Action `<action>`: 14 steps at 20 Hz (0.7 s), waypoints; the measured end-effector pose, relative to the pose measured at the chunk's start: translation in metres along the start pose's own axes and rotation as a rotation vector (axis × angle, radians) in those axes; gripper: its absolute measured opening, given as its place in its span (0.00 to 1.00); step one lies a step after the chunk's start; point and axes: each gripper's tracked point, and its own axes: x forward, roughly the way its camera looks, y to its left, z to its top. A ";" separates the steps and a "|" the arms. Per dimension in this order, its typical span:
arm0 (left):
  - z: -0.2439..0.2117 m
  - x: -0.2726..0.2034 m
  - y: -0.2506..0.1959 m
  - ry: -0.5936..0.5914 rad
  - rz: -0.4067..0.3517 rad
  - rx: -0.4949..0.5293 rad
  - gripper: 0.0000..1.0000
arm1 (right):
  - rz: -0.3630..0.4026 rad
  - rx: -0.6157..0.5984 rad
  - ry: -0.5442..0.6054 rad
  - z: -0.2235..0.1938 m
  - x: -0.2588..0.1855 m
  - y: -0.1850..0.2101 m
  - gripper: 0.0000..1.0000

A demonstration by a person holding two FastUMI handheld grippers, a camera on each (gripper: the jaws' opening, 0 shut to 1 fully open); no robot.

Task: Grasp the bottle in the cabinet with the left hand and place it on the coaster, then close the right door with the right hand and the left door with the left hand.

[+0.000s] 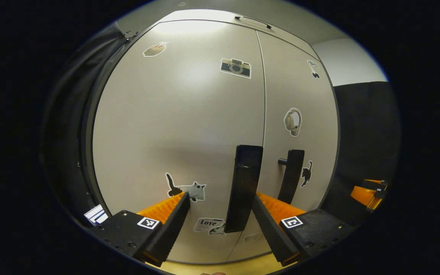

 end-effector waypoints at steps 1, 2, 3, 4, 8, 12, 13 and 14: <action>0.006 -0.010 -0.001 0.002 0.022 0.021 1.00 | 0.018 -0.006 -0.014 0.013 -0.008 0.007 0.99; 0.019 -0.024 -0.005 -0.019 0.031 0.038 1.00 | 0.035 -0.015 -0.033 0.028 -0.018 0.013 0.99; 0.034 -0.040 -0.010 -0.042 0.040 0.043 1.00 | 0.047 -0.023 -0.050 0.044 -0.028 0.020 0.99; 0.051 -0.057 -0.014 -0.060 0.048 0.045 0.99 | 0.065 -0.023 -0.062 0.061 -0.039 0.028 0.97; 0.139 -0.127 -0.024 -0.219 0.123 0.191 0.97 | 0.108 0.011 -0.126 0.116 -0.065 0.055 0.99; 0.166 -0.181 -0.075 -0.258 0.002 0.022 0.97 | 0.152 0.059 -0.162 0.147 -0.101 0.070 0.99; 0.170 -0.192 -0.075 -0.251 -0.017 -0.013 0.99 | 0.163 0.064 -0.163 0.150 -0.109 0.073 0.99; 0.172 -0.200 -0.074 -0.245 -0.021 -0.034 0.98 | 0.172 0.064 -0.168 0.154 -0.117 0.075 0.96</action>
